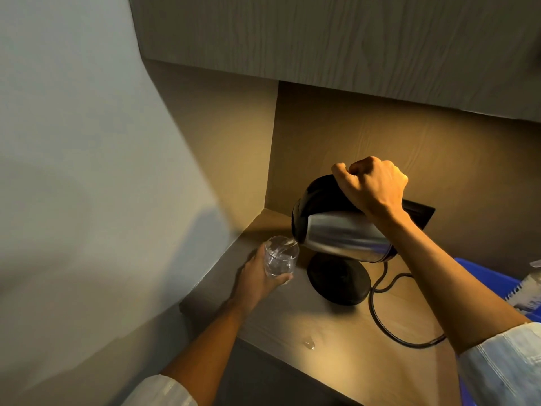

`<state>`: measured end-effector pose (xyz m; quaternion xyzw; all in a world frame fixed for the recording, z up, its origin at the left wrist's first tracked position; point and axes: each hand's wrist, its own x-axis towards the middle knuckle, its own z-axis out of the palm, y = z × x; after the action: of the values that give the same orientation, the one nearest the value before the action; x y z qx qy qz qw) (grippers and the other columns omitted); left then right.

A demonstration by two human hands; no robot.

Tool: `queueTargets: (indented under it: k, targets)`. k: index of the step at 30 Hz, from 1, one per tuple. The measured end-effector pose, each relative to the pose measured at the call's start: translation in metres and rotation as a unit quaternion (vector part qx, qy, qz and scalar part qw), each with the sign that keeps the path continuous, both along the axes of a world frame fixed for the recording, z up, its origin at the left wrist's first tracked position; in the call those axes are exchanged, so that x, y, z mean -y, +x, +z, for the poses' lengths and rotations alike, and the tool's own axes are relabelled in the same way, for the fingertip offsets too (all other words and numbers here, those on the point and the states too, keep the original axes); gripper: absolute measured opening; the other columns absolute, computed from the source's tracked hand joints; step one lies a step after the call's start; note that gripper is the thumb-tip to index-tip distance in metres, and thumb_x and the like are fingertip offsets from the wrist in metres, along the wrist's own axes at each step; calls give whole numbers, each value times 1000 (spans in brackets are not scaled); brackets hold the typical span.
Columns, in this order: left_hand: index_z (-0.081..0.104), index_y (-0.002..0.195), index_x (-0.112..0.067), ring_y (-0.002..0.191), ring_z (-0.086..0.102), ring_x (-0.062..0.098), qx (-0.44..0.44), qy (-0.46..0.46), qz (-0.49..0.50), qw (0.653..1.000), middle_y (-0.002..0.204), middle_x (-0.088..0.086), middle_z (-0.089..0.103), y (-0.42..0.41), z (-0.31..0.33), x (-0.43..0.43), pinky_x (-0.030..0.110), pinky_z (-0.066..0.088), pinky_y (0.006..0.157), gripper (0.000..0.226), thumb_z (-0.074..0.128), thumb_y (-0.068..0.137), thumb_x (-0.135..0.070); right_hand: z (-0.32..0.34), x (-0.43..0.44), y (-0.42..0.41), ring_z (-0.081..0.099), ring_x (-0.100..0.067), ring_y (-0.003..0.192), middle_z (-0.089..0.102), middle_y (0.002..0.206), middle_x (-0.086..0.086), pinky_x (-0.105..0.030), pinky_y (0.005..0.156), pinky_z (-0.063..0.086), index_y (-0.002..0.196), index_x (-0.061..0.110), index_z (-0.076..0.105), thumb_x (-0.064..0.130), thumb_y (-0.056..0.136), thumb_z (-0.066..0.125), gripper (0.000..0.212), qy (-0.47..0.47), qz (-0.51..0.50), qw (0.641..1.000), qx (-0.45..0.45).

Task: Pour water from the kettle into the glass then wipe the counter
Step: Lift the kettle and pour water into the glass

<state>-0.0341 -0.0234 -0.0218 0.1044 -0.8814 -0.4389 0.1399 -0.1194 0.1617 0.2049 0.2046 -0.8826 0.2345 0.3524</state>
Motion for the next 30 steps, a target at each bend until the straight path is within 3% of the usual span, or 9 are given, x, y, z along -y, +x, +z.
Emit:
queueTargets:
  k: [5,9,12,15,19,22,26,30]
  targets:
    - [33,141,-33,121,59,19,3,-1,7,1000,138,-1,58,-1,0,-1,36,53,96,99,82,59,-60,1,1,2,32,-15,39,34,40,1,-25,50,26,44,6,53,50,84,43,60,-6,11,1000,-1]
    - [32,142,-33,122,58,20,-2,3,7,1000,139,0,57,-1,0,-1,37,53,97,100,83,60,-59,-2,-2,3,28,-13,39,28,40,4,-23,49,24,40,15,40,48,84,46,55,-13,-8,1000,11]
    - [32,142,-33,120,59,20,-4,13,8,1000,138,0,58,0,-1,-1,34,54,94,100,82,60,-60,-10,-12,0,29,-14,39,29,41,2,-25,49,26,41,16,36,47,82,47,52,-58,-17,998,35]
    - [30,142,-36,122,58,21,6,25,3,1000,140,-1,56,-2,-1,-1,33,54,93,99,82,61,-60,-21,-22,-4,34,-15,40,34,42,1,-25,48,29,43,13,45,48,81,47,51,-95,-44,992,70]
    - [33,142,-36,122,59,20,2,29,4,1000,137,-3,60,-3,-1,0,40,54,97,99,83,60,-60,-36,-39,-8,37,-19,41,38,43,-1,-28,49,31,43,15,43,48,80,45,50,-169,-79,975,122]
    - [33,145,-32,124,58,25,3,29,12,1000,138,3,59,-3,-3,-1,40,54,98,103,84,60,-58,-49,-56,-15,45,-25,50,48,49,-4,-33,56,35,47,13,49,52,75,45,49,-264,-117,942,172]
    - [30,148,-30,128,54,26,12,34,13,999,144,4,55,-4,-4,-2,44,52,101,107,84,60,-58,-66,-80,-25,57,-32,68,61,62,-4,-40,64,44,59,14,65,57,66,46,47,-417,-142,866,237]
    - [31,147,-30,128,54,26,11,27,17,999,143,3,55,-5,-7,-2,44,52,101,106,82,60,-59,-98,-92,-27,44,-25,60,49,60,-7,-42,57,38,52,22,57,49,58,52,29,-556,-120,780,263]
